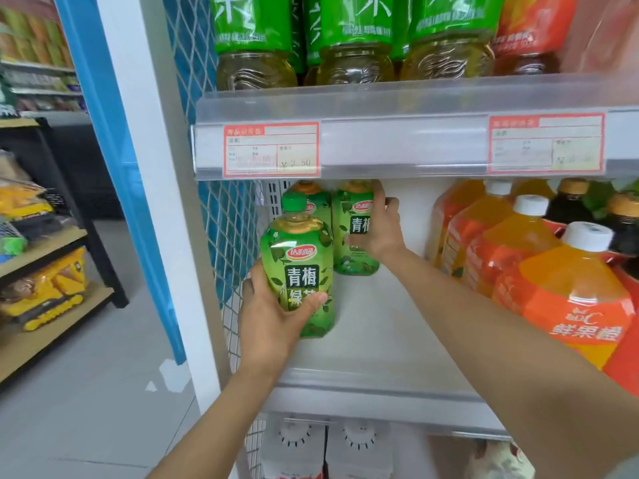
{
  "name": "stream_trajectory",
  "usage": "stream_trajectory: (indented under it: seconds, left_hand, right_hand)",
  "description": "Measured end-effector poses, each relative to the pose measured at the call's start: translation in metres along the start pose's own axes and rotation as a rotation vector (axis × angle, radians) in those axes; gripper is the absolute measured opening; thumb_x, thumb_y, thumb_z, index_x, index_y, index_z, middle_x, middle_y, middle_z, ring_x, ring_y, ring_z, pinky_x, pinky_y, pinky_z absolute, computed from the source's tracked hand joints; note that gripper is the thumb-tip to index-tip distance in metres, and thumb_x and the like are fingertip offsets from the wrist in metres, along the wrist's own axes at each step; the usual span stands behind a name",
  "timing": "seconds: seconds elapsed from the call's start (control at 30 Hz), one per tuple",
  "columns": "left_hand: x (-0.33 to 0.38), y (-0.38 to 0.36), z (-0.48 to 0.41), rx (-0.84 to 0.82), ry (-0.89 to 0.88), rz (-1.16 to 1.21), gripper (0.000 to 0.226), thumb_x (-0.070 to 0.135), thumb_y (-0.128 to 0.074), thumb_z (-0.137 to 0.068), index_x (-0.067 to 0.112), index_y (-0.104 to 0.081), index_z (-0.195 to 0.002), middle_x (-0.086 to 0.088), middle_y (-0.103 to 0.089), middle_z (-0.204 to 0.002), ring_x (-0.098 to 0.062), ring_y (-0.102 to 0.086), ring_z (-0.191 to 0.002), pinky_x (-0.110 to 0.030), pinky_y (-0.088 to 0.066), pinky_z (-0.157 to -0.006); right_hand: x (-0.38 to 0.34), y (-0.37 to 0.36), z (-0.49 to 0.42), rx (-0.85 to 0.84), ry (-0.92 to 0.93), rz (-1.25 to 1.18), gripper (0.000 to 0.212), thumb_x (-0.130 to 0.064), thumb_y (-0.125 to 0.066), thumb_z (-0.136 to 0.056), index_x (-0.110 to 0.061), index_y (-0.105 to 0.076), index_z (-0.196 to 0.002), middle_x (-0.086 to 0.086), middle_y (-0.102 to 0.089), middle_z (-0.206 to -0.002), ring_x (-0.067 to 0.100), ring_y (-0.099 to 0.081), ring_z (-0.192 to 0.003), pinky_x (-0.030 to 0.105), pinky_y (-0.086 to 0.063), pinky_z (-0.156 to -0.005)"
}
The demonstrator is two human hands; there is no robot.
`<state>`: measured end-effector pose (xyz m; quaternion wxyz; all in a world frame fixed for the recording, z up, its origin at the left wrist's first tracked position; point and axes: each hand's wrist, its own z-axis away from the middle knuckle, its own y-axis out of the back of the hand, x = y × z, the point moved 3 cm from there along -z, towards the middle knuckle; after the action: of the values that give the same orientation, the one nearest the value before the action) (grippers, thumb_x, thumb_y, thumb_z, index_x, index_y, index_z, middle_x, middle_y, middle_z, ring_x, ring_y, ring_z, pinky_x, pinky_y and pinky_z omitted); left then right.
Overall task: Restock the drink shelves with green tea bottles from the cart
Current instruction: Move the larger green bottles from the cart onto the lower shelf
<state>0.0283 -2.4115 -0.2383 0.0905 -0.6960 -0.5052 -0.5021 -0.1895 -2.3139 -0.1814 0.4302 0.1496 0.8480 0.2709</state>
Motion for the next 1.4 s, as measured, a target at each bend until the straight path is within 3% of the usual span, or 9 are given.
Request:
stream_trajectory:
  seconds: [0.13, 0.23, 0.3, 0.47, 0.6, 0.73, 1.17, 1.3, 1.4]
  left_hand:
    - [0.006, -0.003, -0.003, -0.031, -0.016, -0.022, 0.088, 0.047, -0.083, -0.065, 0.02, -0.037, -0.135, -0.002, -0.053, -0.121, -0.019, -0.052, -0.105, -0.032, -0.045, -0.085]
    - [0.011, -0.014, -0.008, -0.075, -0.052, -0.014, 0.09, 0.045, -0.083, -0.067, 0.015, -0.036, -0.138, -0.006, -0.05, -0.121, -0.02, -0.05, -0.109, -0.03, -0.042, -0.085]
    - [0.016, -0.022, -0.008, -0.168, -0.1, 0.004, 0.094, 0.043, -0.082, -0.07, 0.018, -0.03, -0.144, -0.004, -0.049, -0.127, -0.02, -0.052, -0.114, -0.033, -0.045, -0.092]
    - [0.019, -0.032, 0.013, -0.51, -0.238, -0.183, 0.096, 0.061, -0.056, -0.084, 0.026, -0.001, -0.155, 0.007, -0.026, -0.155, -0.008, -0.031, -0.138, -0.028, -0.029, -0.111]
    - [0.012, -0.027, 0.032, -0.705, -0.325, -0.517, 0.09, 0.079, -0.006, -0.079, 0.03, -0.018, -0.154, 0.002, -0.004, -0.164, -0.014, -0.007, -0.15, -0.031, -0.007, -0.122]
    - [0.011, -0.025, 0.04, -0.788, -0.376, -0.641, 0.071, 0.066, -0.01, -0.092, 0.028, -0.029, -0.15, 0.0, -0.014, -0.163, -0.016, -0.011, -0.15, -0.031, -0.006, -0.121]
    - [0.017, -0.024, 0.039, -0.741, -0.367, -0.643, 0.079, 0.066, -0.002, -0.086, 0.028, -0.043, -0.141, 0.002, -0.032, -0.157, -0.016, -0.025, -0.145, -0.03, -0.019, -0.117]
    - [0.037, -0.034, 0.044, -0.474, -0.519, -0.44, 0.058, 0.051, -0.022, -0.091, 0.019, -0.065, -0.114, 0.0, -0.065, -0.113, -0.023, -0.059, -0.106, -0.037, -0.05, -0.087]
    - [0.085, -0.045, 0.068, -0.309, -0.67, -0.105, 0.028, 0.031, -0.041, -0.089, 0.015, -0.064, -0.093, 0.001, -0.06, -0.088, -0.02, -0.054, -0.084, -0.03, -0.043, -0.067]
  right_hand:
    - [-0.027, 0.027, 0.03, 0.191, 0.072, -0.149, 0.081, -0.053, -0.064, -0.078, -0.013, -0.031, -0.14, 0.017, -0.035, -0.14, 0.035, -0.035, -0.129, 0.041, -0.028, -0.11]
    - [-0.053, 0.039, 0.072, -0.038, 0.087, -0.448, 0.084, -0.066, -0.067, -0.068, -0.027, -0.035, -0.135, 0.002, -0.045, -0.134, 0.017, -0.048, -0.123, 0.039, -0.041, -0.106]
    - [-0.056, 0.039, 0.092, -0.196, 0.098, -0.279, 0.102, -0.06, -0.079, -0.06, -0.03, -0.026, -0.141, 0.002, -0.04, -0.139, 0.018, -0.042, -0.13, 0.037, -0.039, -0.107]
    - [-0.04, 0.07, 0.089, -0.1, 0.058, -0.026, 0.087, -0.026, -0.087, -0.063, -0.022, -0.038, -0.135, 0.008, -0.047, -0.121, 0.022, -0.044, -0.119, 0.021, -0.034, -0.088]
    - [-0.025, 0.084, 0.081, 0.076, -0.088, 0.142, 0.087, -0.021, -0.084, -0.068, -0.015, -0.034, -0.138, 0.016, -0.045, -0.128, 0.032, -0.044, -0.122, 0.035, -0.037, -0.1]
    - [-0.011, 0.089, 0.06, 0.168, -0.236, 0.264, 0.089, -0.021, -0.081, -0.073, -0.013, -0.028, -0.144, 0.023, -0.029, -0.137, 0.04, -0.032, -0.128, 0.037, -0.031, -0.108]
    - [0.006, 0.067, 0.037, 0.266, -0.133, 0.419, 0.08, -0.012, -0.074, -0.077, 0.004, -0.027, -0.14, 0.025, -0.035, -0.141, 0.037, -0.037, -0.127, 0.037, -0.031, -0.108]
    - [-0.027, 0.09, 0.1, 0.151, 0.049, 0.198, 0.065, -0.018, -0.066, -0.084, -0.003, -0.036, -0.14, 0.017, -0.039, -0.14, 0.029, -0.038, -0.13, 0.037, -0.031, -0.113]
    - [-0.053, 0.133, 0.17, 0.057, 0.173, 0.097, 0.031, -0.018, -0.064, -0.088, -0.01, -0.061, -0.118, 0.004, -0.06, -0.111, 0.013, -0.064, -0.092, 0.026, -0.051, -0.084]
